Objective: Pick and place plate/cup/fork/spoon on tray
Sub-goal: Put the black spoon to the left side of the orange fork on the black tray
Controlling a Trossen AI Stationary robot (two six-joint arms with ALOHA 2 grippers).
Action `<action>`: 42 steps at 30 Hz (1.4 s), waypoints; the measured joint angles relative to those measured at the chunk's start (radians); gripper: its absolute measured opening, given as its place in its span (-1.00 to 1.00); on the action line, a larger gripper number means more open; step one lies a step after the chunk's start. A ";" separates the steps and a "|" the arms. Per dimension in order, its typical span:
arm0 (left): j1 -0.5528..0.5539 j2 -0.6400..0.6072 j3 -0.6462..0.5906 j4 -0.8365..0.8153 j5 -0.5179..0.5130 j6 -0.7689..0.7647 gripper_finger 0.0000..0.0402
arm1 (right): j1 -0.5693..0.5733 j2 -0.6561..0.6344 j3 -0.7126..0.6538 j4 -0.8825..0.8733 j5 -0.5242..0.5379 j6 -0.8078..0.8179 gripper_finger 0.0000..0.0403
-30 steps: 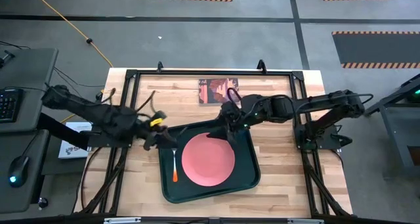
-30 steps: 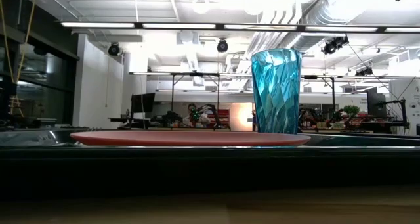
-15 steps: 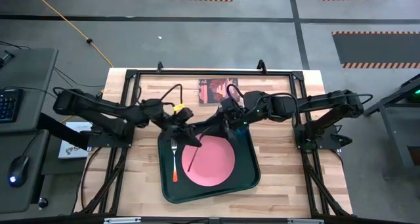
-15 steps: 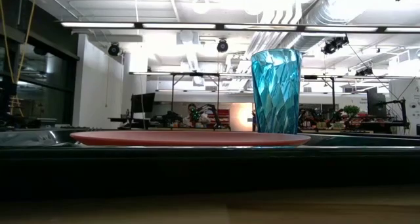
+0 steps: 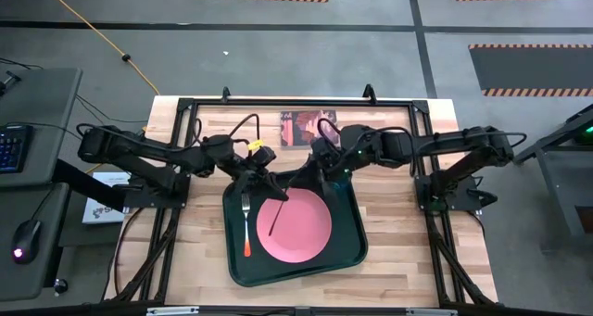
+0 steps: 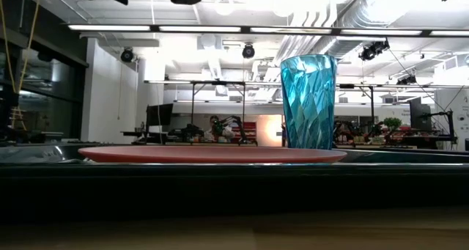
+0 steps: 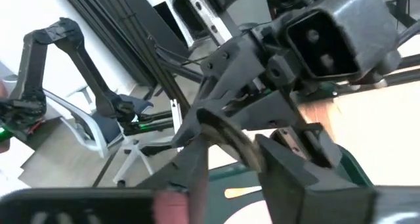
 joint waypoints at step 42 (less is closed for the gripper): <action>0.169 -0.007 0.425 -0.923 -0.148 0.719 0.02 | 0.020 -0.196 0.000 -0.415 0.448 0.226 -1.00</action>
